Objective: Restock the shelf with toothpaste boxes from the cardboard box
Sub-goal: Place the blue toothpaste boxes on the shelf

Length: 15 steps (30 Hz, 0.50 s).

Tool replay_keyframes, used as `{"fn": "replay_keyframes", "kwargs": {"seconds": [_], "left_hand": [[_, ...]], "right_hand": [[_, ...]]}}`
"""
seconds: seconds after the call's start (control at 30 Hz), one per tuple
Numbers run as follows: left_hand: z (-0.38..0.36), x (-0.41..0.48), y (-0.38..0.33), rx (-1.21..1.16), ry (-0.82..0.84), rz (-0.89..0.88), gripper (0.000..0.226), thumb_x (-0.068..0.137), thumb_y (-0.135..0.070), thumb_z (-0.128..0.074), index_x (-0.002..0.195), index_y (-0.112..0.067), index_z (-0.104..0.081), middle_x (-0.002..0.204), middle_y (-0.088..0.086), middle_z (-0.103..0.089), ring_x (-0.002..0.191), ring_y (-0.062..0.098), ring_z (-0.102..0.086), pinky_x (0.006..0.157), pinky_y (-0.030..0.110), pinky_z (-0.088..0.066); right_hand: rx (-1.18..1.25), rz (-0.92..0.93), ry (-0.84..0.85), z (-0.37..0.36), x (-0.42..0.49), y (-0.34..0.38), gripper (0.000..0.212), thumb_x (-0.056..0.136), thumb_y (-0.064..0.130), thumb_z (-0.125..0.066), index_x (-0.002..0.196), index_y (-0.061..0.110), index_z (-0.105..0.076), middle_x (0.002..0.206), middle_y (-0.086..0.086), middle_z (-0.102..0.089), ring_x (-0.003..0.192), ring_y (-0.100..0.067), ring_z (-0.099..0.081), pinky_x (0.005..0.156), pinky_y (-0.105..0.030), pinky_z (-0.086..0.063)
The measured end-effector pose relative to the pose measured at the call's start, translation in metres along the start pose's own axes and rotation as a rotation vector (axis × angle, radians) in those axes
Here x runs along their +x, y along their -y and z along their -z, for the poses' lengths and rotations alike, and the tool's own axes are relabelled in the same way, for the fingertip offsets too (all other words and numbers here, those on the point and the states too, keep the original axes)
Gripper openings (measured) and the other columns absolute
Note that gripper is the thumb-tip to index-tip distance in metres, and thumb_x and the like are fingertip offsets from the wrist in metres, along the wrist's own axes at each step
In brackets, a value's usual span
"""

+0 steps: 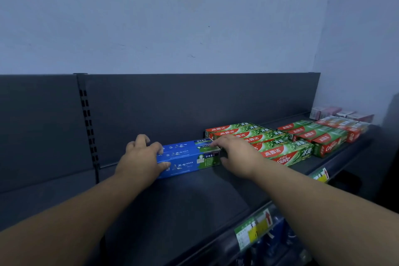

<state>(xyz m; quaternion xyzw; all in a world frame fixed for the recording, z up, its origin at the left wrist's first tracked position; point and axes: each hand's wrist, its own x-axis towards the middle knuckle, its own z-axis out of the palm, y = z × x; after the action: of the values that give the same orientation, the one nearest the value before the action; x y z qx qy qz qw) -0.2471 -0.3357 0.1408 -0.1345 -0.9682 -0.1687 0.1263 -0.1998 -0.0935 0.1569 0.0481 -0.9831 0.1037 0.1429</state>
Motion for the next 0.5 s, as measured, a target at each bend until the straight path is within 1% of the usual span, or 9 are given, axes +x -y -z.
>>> {"fn": "replay_keyframes", "kwargs": {"seconds": [0.03,0.07,0.13,0.2,0.3,0.37,0.5], "left_hand": [[-0.002,0.001,0.001,-0.032,0.000,-0.003,0.031,0.085,-0.050,-0.063,0.107,-0.031,-0.051,0.129,-0.004,-0.032,0.116,0.019,-0.040,0.091,0.032,-0.040],[-0.005,0.002,0.002,-0.065,0.008,-0.005,0.029,0.085,-0.049,-0.062,0.104,-0.031,-0.049,0.129,-0.004,-0.033,0.111,0.019,-0.044,0.090,0.033,-0.042],[-0.009,0.004,0.000,-0.092,0.023,-0.007,0.029,0.085,-0.049,-0.061,0.101,-0.031,-0.045,0.119,-0.005,-0.038,0.098,0.019,-0.052,0.083,0.032,-0.045],[-0.013,0.005,-0.005,-0.081,0.024,-0.004,0.030,0.086,-0.050,-0.060,0.101,-0.030,-0.043,0.112,-0.005,-0.040,0.093,0.021,-0.053,0.079,0.032,-0.044],[-0.018,0.008,-0.012,-0.058,0.004,0.004,0.032,0.086,-0.051,-0.059,0.101,-0.029,-0.042,0.110,-0.002,-0.040,0.091,0.023,-0.054,0.077,0.032,-0.043],[-0.020,0.009,-0.017,-0.036,-0.009,0.012,0.034,0.086,-0.051,-0.059,0.103,-0.026,-0.043,0.111,0.001,-0.040,0.094,0.027,-0.056,0.079,0.032,-0.043],[-0.023,0.011,-0.031,-0.034,-0.019,0.060,0.041,0.086,-0.052,-0.059,0.107,-0.021,-0.044,0.114,0.006,-0.040,0.094,0.032,-0.056,0.081,0.035,-0.044]], "right_hand": [[0.003,-0.002,0.000,-0.001,-0.002,0.000,0.052,0.086,0.004,-0.054,0.133,0.026,-0.054,0.138,-0.001,-0.050,0.128,-0.020,-0.045,0.106,-0.030,-0.038],[0.010,-0.003,-0.003,-0.002,-0.004,0.000,0.052,0.087,0.004,-0.053,0.134,0.026,-0.054,0.138,-0.001,-0.050,0.128,-0.020,-0.046,0.106,-0.031,-0.039],[0.014,0.002,-0.009,-0.002,-0.008,-0.001,0.052,0.086,0.004,-0.055,0.133,0.025,-0.055,0.137,-0.001,-0.051,0.127,-0.021,-0.047,0.106,-0.032,-0.040],[0.007,0.000,-0.013,0.000,-0.012,-0.004,0.051,0.085,0.005,-0.056,0.133,0.025,-0.056,0.135,-0.001,-0.052,0.125,-0.021,-0.048,0.104,-0.031,-0.041],[0.006,-0.008,-0.038,0.004,-0.021,-0.008,0.047,0.086,0.008,-0.057,0.130,0.025,-0.057,0.133,-0.002,-0.053,0.124,-0.021,-0.048,0.103,-0.028,-0.038],[0.014,-0.011,-0.050,0.005,-0.029,-0.011,0.045,0.087,0.009,-0.058,0.130,0.025,-0.057,0.134,-0.001,-0.053,0.124,-0.020,-0.048,0.104,-0.027,-0.036],[0.027,-0.019,-0.093,0.010,-0.051,-0.020,0.044,0.087,0.013,-0.060,0.129,0.026,-0.058,0.134,-0.001,-0.053,0.125,-0.021,-0.049,0.105,-0.030,-0.039]]}}
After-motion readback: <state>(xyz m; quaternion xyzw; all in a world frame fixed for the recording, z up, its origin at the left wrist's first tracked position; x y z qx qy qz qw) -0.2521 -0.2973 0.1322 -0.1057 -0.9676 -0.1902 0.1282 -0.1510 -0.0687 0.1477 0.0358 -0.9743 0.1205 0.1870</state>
